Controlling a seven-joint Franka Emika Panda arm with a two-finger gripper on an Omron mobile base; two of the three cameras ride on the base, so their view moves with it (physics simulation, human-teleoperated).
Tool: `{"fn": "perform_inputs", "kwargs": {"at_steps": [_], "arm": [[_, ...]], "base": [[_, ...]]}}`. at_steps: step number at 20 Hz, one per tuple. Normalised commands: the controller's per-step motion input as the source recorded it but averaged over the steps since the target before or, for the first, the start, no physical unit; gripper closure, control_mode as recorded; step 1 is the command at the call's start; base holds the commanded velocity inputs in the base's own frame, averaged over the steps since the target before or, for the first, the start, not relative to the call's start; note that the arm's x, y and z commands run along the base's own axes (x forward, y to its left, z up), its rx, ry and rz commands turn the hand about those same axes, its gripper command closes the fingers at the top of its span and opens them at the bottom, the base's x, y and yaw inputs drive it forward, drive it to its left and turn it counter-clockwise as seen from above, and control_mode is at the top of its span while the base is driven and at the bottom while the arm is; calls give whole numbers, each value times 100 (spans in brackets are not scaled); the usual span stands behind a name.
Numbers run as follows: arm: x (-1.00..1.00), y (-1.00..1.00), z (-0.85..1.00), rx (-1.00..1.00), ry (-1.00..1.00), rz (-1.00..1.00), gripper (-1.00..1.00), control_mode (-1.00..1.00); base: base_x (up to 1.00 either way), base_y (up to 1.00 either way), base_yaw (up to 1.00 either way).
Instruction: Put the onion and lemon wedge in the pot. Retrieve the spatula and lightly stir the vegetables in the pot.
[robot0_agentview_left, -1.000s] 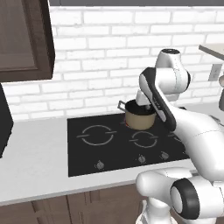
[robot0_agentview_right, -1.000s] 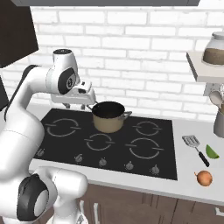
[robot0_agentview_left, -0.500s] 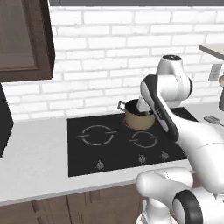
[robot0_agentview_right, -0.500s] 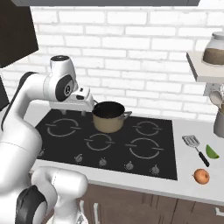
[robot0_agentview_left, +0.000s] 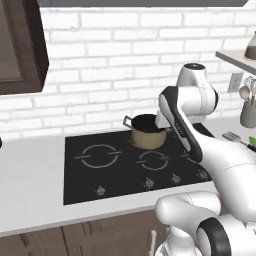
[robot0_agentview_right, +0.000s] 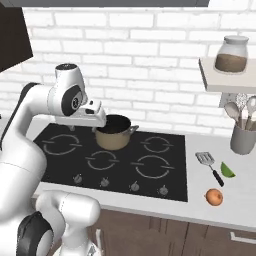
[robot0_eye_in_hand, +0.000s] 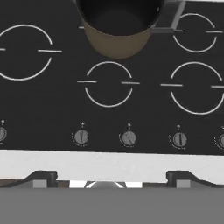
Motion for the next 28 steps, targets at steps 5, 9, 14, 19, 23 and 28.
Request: {"fn": "perform_inputs", "kwargs": {"at_steps": [5,9,14,19,23,28], "arm": [[0,0,0,0,0,0,-100,100],[0,0,0,0,0,0,-100,100],[0,0,0,0,0,0,-100,100],[0,0,0,0,0,0,-100,100],[-4,-8,-1,0,0,0,-100,-100],[-23,-86,-25,-5,2,-16,-100,-100]], "base": [[-22,-74,-8],[6,-52,-1],[24,-34,0],[38,-16,1],[8,-11,0],[0,0,0]]}}
